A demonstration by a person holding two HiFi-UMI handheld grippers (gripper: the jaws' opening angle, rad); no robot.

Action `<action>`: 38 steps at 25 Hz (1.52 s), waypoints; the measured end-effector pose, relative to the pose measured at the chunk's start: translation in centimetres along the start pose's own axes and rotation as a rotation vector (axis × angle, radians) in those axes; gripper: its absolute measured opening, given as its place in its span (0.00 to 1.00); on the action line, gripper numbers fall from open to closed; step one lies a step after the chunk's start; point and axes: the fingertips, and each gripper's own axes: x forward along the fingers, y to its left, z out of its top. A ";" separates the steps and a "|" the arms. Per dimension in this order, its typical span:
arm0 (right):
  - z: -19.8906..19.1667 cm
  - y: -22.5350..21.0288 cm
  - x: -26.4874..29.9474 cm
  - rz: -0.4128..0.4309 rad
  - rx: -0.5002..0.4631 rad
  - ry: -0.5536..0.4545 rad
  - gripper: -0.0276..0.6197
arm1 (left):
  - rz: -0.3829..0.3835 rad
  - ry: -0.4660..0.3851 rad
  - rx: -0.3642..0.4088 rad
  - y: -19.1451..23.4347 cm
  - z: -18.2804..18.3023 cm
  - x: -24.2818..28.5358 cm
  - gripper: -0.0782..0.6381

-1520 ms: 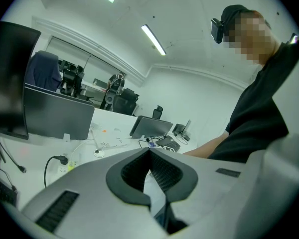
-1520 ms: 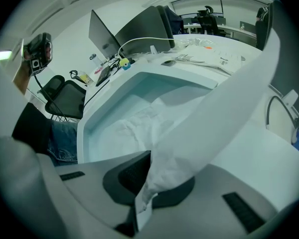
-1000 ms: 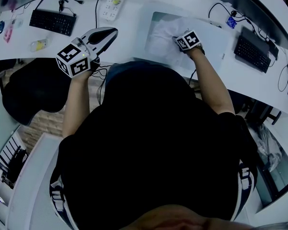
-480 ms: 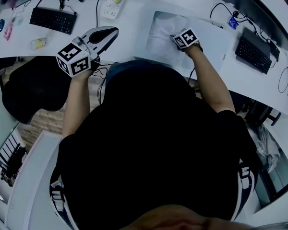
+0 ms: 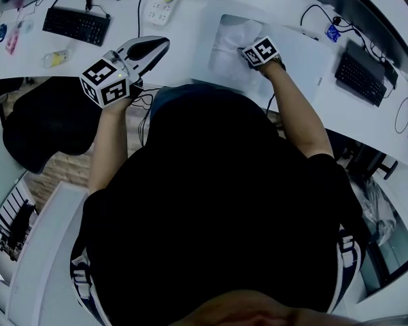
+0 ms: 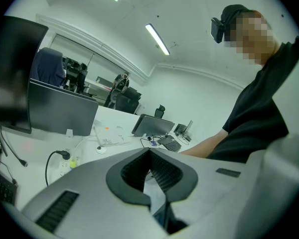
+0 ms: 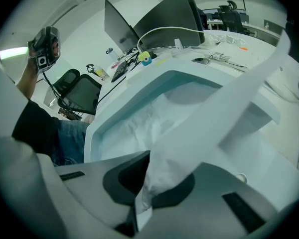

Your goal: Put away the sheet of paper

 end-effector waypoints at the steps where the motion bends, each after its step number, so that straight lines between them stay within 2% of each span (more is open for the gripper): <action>1: 0.0 0.0 0.1 0.001 0.000 0.001 0.06 | 0.000 0.000 0.000 0.0 0.0 0.0 0.14; 11: -0.2 -0.2 0.4 0.001 0.020 -0.002 0.07 | 0.001 0.000 -0.004 0.1 -0.1 0.0 0.14; 21: 0.1 0.5 0.2 0.040 0.027 -0.070 0.07 | -0.010 0.001 0.001 -0.3 -0.1 0.3 0.14; 27: -0.6 -0.2 0.1 -0.002 0.051 -0.062 0.18 | -0.021 0.006 0.001 -0.6 -0.2 0.6 0.14; 38: -2.7 -2.1 -0.6 -0.086 0.109 -0.063 0.24 | -0.037 0.013 0.001 -1.1 -0.3 1.1 0.14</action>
